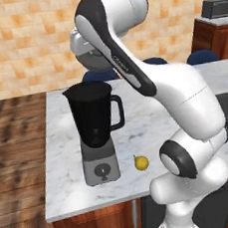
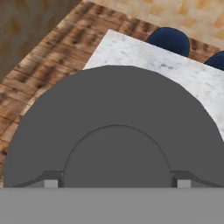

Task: Open the blender lid, put the pear in the blender, close the lid, and start the blender.

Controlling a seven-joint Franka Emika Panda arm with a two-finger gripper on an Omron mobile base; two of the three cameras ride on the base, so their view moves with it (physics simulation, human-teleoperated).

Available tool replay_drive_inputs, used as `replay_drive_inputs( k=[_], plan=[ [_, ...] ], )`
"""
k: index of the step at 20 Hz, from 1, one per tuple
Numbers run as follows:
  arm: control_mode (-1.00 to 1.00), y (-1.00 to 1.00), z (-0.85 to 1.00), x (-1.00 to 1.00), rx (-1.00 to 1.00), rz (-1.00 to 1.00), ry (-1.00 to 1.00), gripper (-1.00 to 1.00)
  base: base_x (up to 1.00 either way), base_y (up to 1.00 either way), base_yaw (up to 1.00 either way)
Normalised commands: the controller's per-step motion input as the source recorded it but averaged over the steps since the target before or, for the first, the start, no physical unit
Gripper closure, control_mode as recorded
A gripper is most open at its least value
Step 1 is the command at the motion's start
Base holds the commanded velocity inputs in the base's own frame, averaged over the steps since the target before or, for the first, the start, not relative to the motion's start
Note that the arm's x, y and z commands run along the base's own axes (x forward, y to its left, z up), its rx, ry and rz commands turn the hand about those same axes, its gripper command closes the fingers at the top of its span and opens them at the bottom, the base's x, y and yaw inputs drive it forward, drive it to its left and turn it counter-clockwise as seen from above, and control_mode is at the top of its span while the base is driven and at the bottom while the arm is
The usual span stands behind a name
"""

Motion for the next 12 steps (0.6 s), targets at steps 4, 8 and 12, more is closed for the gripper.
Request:
replay_drive_inputs(
  k=[4,8,12],
  plan=[
    [-1.00,-1.00,-0.12,-0.17,0.08,-0.02,0.00,1.00,0.00,0.00,0.00],
    [-1.00,-1.00,-0.52,-0.11,0.12,-0.04,0.00,1.00,0.00,0.00,0.00],
    [-1.00,-1.00,-0.81,-0.12,0.19,-0.04,0.00,1.00,0.00,0.00,0.00]
  ],
)
